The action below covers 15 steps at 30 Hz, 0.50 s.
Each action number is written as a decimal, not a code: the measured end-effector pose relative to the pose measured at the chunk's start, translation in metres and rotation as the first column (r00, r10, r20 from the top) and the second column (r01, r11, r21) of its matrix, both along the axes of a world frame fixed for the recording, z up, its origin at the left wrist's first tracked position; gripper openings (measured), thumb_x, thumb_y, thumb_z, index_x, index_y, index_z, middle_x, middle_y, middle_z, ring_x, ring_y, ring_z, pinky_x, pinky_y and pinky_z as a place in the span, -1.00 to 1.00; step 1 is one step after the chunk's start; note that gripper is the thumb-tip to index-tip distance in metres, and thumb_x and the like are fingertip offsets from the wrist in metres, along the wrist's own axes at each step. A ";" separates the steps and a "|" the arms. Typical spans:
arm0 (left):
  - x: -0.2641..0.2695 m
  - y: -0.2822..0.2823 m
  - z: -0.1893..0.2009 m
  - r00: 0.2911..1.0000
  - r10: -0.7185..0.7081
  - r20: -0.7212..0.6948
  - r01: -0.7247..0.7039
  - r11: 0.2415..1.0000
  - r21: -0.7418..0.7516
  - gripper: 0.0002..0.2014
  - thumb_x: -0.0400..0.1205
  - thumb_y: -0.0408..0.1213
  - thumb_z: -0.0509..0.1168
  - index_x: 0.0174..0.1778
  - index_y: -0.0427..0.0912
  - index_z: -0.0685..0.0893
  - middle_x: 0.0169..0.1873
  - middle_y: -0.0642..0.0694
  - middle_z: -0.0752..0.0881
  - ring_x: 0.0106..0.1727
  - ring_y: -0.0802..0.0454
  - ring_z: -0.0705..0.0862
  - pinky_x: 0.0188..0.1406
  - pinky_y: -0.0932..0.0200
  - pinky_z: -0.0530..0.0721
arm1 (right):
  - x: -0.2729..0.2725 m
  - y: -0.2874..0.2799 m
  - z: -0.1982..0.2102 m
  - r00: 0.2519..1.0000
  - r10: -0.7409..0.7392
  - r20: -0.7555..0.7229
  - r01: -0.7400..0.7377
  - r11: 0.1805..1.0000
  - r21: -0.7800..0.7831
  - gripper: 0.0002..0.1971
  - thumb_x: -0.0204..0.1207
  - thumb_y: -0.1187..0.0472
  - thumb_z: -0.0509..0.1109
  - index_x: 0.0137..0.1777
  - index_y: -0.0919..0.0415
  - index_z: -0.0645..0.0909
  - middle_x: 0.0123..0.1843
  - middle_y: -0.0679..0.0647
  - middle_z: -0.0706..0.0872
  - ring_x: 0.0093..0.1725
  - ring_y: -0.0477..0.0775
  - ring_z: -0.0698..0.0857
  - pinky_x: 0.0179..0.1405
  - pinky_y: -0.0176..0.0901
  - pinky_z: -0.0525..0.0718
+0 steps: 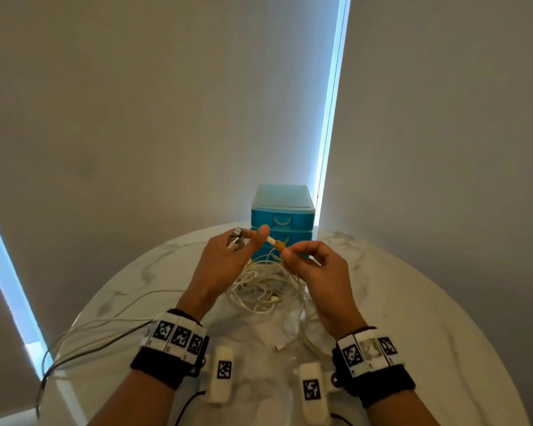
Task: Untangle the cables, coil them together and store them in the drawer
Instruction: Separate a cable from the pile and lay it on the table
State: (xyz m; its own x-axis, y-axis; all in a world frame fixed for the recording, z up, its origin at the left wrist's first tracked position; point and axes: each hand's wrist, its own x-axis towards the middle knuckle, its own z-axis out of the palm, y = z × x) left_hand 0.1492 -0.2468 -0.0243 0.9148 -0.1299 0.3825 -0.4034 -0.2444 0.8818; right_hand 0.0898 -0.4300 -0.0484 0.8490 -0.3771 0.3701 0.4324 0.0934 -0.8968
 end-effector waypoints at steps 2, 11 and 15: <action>-0.003 -0.004 0.002 0.995 -0.080 -0.053 0.076 0.993 -0.086 -0.50 0.71 0.41 0.25 0.00 0.04 0.81 -0.45 0.19 0.73 -0.48 0.24 0.62 -0.34 0.24 0.59 | 0.001 0.007 -0.004 1.000 0.028 -0.005 -0.027 0.997 0.067 -0.84 0.55 0.36 0.67 0.08 0.35 0.80 0.06 0.26 0.91 0.16 0.33 0.90 0.22 0.08 0.88; -0.002 -0.003 -0.002 0.946 -0.307 -0.103 0.287 0.942 -0.177 -0.59 0.84 0.18 0.20 -0.05 -0.11 0.61 -0.40 0.11 0.53 -0.47 0.22 0.41 -0.47 0.31 0.40 | -0.003 0.045 -0.009 0.992 0.127 0.003 -0.126 0.978 0.164 -0.81 0.61 0.42 0.59 0.17 0.45 0.75 0.13 0.26 0.90 0.22 0.27 0.88 0.20 -0.05 0.87; 0.002 0.002 -0.002 0.987 -0.159 -0.019 0.153 0.973 -0.173 -0.42 0.86 0.26 0.06 0.00 -0.24 0.62 -0.43 0.08 0.51 -0.44 0.21 0.45 -0.42 0.28 0.47 | 0.001 0.043 -0.011 0.992 0.094 -0.086 -0.104 0.987 -0.121 -0.65 0.56 0.24 0.70 0.27 0.16 0.68 0.10 0.11 0.87 0.11 0.07 0.90 0.19 -0.02 0.88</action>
